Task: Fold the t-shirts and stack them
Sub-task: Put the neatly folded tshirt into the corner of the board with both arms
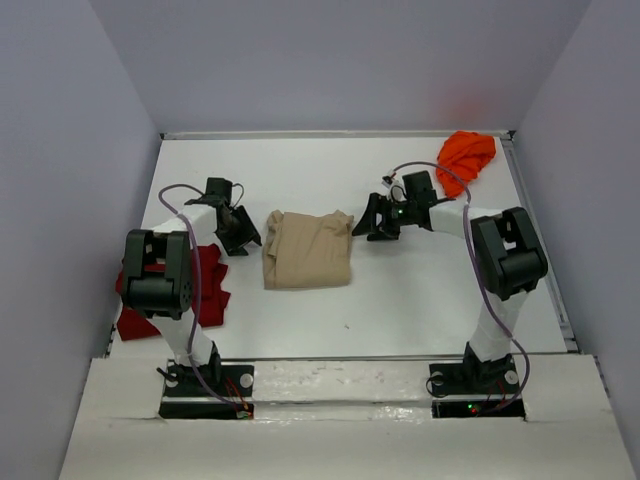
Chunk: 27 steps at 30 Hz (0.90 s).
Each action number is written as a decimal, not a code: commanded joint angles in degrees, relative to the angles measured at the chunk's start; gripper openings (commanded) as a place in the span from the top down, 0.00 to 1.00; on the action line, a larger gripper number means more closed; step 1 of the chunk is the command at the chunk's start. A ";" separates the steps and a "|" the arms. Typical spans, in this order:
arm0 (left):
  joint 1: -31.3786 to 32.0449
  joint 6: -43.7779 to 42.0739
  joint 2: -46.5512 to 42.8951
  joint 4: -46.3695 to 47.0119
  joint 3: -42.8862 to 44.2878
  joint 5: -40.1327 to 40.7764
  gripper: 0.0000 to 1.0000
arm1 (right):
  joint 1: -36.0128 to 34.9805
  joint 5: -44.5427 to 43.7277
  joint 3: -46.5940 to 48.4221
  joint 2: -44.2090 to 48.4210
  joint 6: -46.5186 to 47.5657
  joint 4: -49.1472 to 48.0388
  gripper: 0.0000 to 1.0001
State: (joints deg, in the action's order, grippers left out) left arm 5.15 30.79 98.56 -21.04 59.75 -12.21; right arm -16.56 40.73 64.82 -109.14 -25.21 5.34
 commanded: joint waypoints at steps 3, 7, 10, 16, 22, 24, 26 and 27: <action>-0.49 -1.87 1.02 1.25 0.90 -3.78 0.41 | -0.32 1.11 1.46 0.33 0.60 -3.06 0.26; -0.84 -1.96 -1.09 5.11 -0.85 -9.05 0.41 | -0.32 1.98 0.05 3.40 1.04 -3.93 0.26; -1.54 -1.00 -3.02 11.51 -4.53 -18.09 0.41 | -0.32 3.64 -0.74 5.08 0.96 -4.38 0.26; -2.51 -0.11 -0.92 16.46 -7.89 -26.29 0.41 | -0.32 4.97 -1.71 3.77 0.95 -4.55 0.25; -2.86 -0.02 -0.57 17.87 -8.33 -27.78 0.41 | -0.32 5.68 -2.68 2.80 0.60 -6.84 0.25; -3.12 0.06 -0.04 18.14 -8.50 -28.57 0.41 | -0.32 6.38 -2.50 2.36 0.43 -6.93 0.26; -3.82 0.50 -0.39 18.93 -9.82 -28.84 0.41 | -0.32 6.47 -2.50 2.62 0.51 -6.93 0.26; -4.09 0.68 -1.09 19.62 -10.96 -29.01 0.41 | -0.32 6.29 -2.59 2.79 0.69 -6.93 0.26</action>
State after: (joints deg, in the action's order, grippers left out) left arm 2.33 30.87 98.50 -3.77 51.44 -37.63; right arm -16.58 45.25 62.70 -106.52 -25.26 1.85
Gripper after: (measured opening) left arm 0.592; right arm 0.744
